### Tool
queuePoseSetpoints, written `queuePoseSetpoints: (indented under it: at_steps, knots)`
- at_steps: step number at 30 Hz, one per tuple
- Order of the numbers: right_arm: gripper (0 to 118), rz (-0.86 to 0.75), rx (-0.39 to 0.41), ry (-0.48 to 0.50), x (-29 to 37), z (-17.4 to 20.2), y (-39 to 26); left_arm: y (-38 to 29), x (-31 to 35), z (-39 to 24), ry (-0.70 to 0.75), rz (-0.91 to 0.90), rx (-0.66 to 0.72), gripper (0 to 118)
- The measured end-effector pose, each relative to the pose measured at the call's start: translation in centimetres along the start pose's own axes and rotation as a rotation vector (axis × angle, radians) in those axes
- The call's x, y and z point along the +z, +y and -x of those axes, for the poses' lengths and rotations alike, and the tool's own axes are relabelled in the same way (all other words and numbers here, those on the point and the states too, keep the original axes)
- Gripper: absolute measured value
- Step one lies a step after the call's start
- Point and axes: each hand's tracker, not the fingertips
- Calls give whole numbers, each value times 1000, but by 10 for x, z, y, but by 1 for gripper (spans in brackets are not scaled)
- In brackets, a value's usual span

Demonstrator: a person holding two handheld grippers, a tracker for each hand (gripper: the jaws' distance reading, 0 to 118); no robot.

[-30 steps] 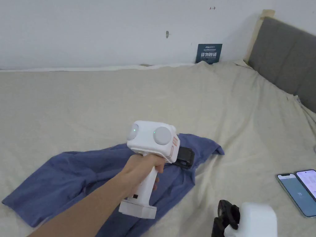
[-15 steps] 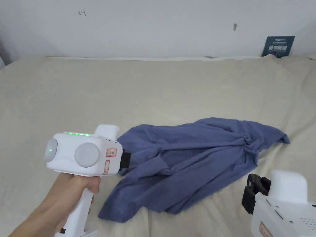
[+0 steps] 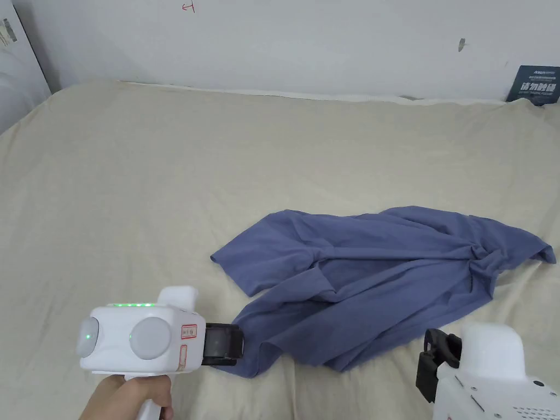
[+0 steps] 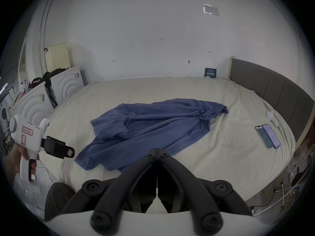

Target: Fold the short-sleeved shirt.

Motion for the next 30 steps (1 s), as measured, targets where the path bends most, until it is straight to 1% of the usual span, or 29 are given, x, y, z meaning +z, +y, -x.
queuePoseSetpoints:
  at_steps: [1,3,4,7,9,10,11,12,13,14,15,16,18,21,24,26,27,30]
  knots:
    - [1,6,6,4,0,0,-1,8,-1,-5,5,-95,-11,115]
    - [1,14,13,4,-1,1,-4,13,-9,-13,56,-65,-30,115]
    - [1,22,16,6,-3,2,-5,4,-15,-9,50,-57,-22,115]
    - [1,34,9,7,-5,1,-8,5,-31,-14,28,-23,-21,115]
    - [1,43,-1,15,-7,1,-9,7,-37,-16,58,-6,-37,114]
    - [1,48,-3,17,-7,0,-11,4,-41,-19,90,2,-56,111]
    - [1,51,-2,17,-8,0,-12,2,-43,-22,89,1,-66,104]
    - [1,54,1,16,-9,0,-12,-2,-44,-22,81,1,-72,89]
    - [1,57,4,18,-10,-1,-13,-5,-44,-25,104,-3,-89,85]
    - [1,60,5,18,-11,-1,-14,-7,-42,-27,108,-31,-128,84]
    - [1,64,5,17,-12,-1,-15,-8,-40,-28,106,-33,-138,76]
    - [1,66,3,17,-13,-2,-15,-11,-34,-25,90,-36,-125,62]
    - [1,67,-2,17,-14,-3,-15,-12,-23,-22,47,-88,-113,0]
    - [1,69,-11,15,-17,-3,-13,-17,-20,-17,-27,-64,-74,0]
    - [1,72,-15,22,-21,-2,-9,-20,-21,-22,-20,-68,-88,0]
    - [1,74,-13,24,-26,-2,-4,-24,-22,-21,-47,-70,-81,0]
    - [1,80,-5,29,-31,-2,0,-24,-24,-20,-91,-47,-70,0]
    - [1,74,31,47,-52,1,22,-25,-28,-20,-80,-48,-65,0]
